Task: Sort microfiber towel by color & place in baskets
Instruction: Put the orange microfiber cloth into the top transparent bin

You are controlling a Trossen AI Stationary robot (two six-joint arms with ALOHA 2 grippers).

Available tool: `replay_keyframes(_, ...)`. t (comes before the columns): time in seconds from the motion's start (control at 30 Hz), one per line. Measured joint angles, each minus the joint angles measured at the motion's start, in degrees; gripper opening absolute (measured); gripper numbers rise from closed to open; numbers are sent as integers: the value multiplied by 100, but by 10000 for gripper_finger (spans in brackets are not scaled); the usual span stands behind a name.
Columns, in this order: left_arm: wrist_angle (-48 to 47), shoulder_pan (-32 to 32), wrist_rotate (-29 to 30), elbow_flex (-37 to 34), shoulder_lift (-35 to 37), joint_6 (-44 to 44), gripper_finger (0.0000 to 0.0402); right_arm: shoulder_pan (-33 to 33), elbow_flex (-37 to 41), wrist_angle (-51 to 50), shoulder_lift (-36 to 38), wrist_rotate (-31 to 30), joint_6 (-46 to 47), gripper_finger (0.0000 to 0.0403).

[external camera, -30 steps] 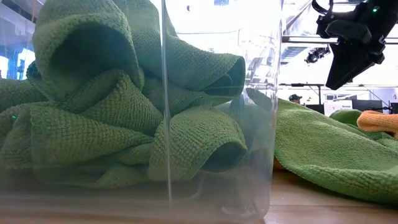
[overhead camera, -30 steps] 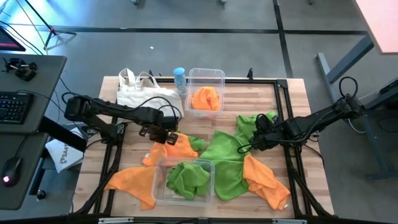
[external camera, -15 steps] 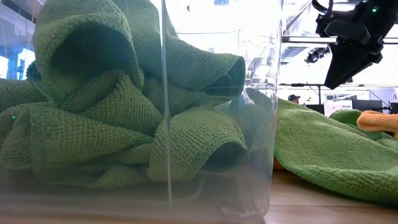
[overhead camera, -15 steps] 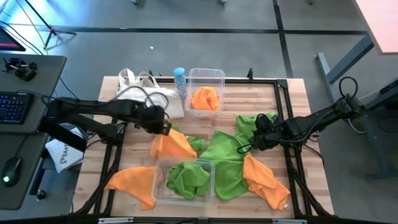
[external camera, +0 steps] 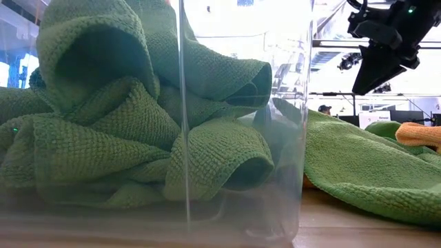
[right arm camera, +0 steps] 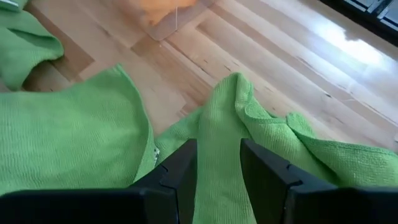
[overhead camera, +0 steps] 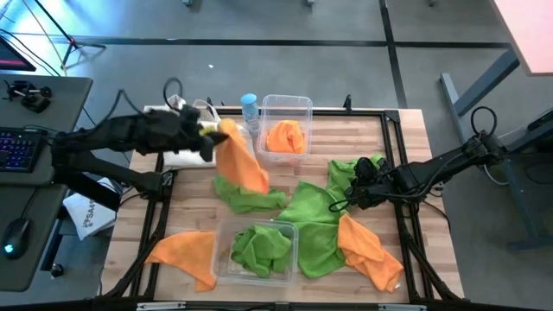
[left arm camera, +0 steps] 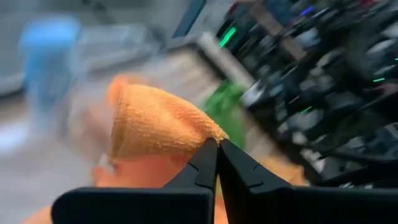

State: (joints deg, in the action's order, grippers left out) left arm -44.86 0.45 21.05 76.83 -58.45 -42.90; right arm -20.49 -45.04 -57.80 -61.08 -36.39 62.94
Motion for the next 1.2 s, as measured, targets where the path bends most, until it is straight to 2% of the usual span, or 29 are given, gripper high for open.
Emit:
replay_keyframes(0.2,1372,328,-223,551,-224,1692,0,0,-2,273,0,-27,0,116)
replay_keyframes(0.33,1899,713,-718,976,-536,2554,0,0,-4,370,0,-44,0,116)
replay_keyframes(0.43,1908,1102,-1239,1362,-901,2930,0,0,-4,379,0,-151,10,116)
replay_keyframes(0.83,1870,2786,-3521,2631,-2497,3159,0,0,-4,452,0,-348,656,116)
replay_keyframes(1.2,1552,3303,-4224,2938,-3373,3552,0,0,-4,451,0,-414,909,116)
